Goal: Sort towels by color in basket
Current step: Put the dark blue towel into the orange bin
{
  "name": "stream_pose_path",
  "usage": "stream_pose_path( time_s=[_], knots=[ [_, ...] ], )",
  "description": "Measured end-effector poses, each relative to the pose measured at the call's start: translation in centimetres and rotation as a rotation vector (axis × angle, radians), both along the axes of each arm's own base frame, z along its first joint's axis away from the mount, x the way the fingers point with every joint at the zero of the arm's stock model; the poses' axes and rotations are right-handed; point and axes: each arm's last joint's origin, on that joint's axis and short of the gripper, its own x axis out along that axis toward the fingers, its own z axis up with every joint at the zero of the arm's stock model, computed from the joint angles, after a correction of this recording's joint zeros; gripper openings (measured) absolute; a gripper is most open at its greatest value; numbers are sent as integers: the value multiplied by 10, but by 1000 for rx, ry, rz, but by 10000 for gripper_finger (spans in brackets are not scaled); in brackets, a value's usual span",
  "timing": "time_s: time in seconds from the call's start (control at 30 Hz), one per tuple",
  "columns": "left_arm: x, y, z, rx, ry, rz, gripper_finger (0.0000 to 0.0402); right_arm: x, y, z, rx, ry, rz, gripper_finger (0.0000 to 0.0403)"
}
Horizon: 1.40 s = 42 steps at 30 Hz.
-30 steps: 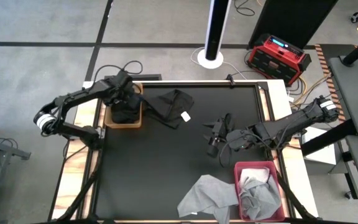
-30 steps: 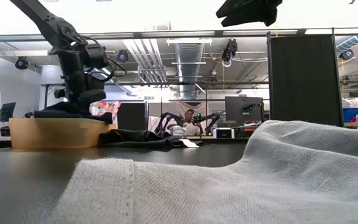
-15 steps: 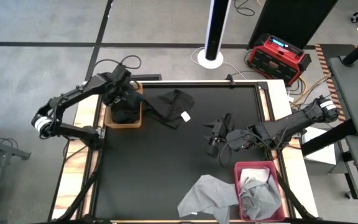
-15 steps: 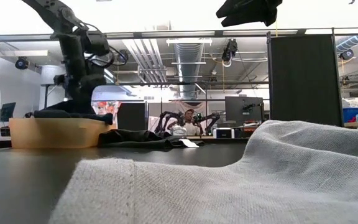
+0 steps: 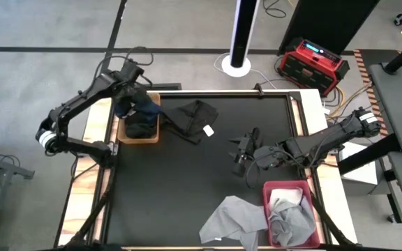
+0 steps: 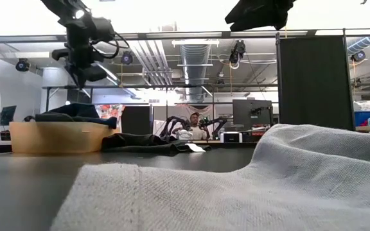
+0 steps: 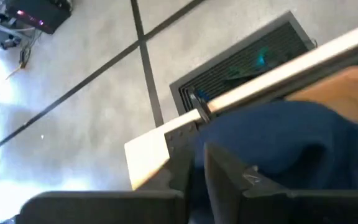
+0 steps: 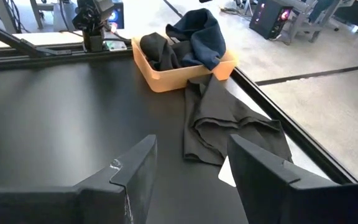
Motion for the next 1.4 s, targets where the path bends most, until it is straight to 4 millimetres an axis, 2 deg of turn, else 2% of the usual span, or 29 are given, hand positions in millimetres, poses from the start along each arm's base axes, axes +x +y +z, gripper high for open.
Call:
stream_pose_path(
  time_s=[0.2,0.37,0.53,0.7,1.03,1.27,1.4],
  knots=[
    [4,13,-12,-19,27,21,2,0,0,0,1,-1,0,189],
    [7,26,-30,-64,76,61,0,0,0,0,-1,1,0,189],
    [9,36,-47,-60,201,112,0,0,0,-1,-2,3,0,189],
    [13,43,-61,-106,227,106,0,0,0,-1,-2,4,1,189],
    [19,39,-66,-280,33,6,0,0,0,-1,-1,4,0,189],
    [21,33,-70,-402,-33,-41,0,-1,0,-3,-2,10,0,189],
    [24,30,-69,-416,-48,-64,0,-1,0,-4,-3,13,0,189]
  ],
)
